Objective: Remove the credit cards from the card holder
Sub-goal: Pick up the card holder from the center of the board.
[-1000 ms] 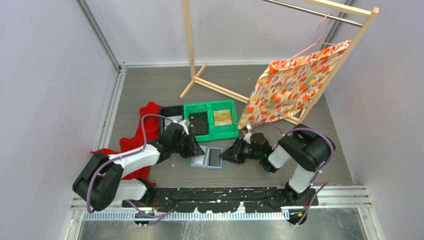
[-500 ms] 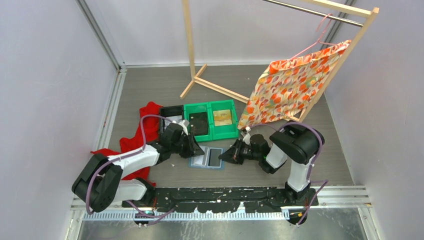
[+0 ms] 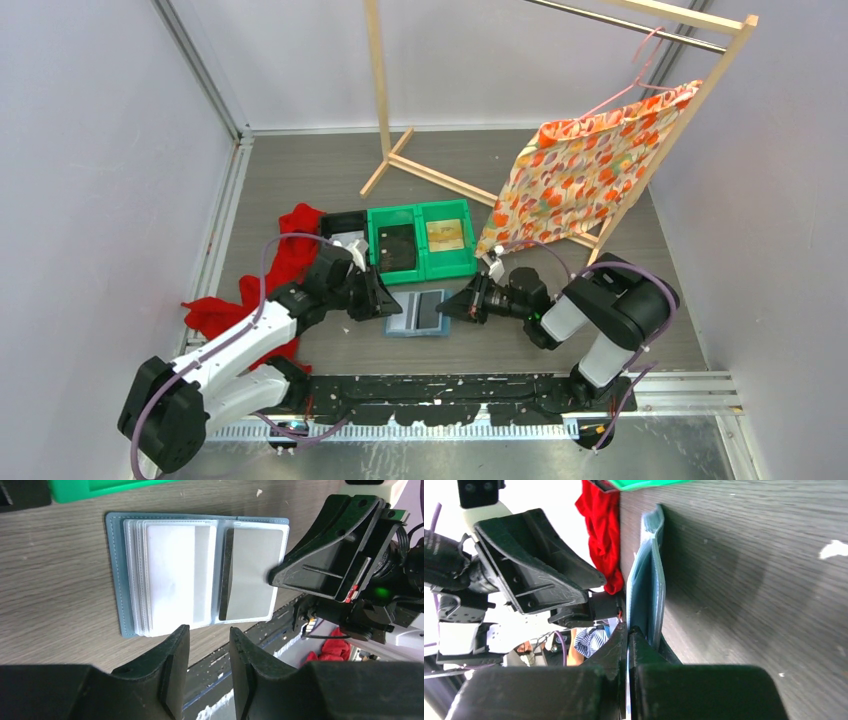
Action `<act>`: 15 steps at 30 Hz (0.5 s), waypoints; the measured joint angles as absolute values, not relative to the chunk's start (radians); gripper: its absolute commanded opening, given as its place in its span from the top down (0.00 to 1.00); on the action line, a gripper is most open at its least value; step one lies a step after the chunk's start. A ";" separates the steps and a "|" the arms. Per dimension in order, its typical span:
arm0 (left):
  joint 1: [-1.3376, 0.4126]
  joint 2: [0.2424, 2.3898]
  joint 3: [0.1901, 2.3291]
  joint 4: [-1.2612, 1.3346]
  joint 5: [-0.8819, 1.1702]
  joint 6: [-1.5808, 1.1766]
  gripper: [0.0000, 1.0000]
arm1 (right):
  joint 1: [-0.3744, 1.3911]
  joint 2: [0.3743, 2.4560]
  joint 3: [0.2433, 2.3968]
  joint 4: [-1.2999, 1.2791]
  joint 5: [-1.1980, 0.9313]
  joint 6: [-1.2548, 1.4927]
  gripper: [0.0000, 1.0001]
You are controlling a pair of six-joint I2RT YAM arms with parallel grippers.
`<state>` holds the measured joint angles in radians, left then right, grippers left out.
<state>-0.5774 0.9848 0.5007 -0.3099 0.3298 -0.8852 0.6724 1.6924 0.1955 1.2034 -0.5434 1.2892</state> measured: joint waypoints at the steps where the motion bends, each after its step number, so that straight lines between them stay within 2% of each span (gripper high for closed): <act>1: -0.577 0.982 0.501 -0.309 0.342 -0.888 0.61 | 0.672 1.680 0.196 1.204 -0.547 1.289 0.99; 15: -0.577 1.045 0.444 -0.114 0.497 -1.013 0.59 | 0.672 1.629 0.179 1.234 -0.594 1.298 0.99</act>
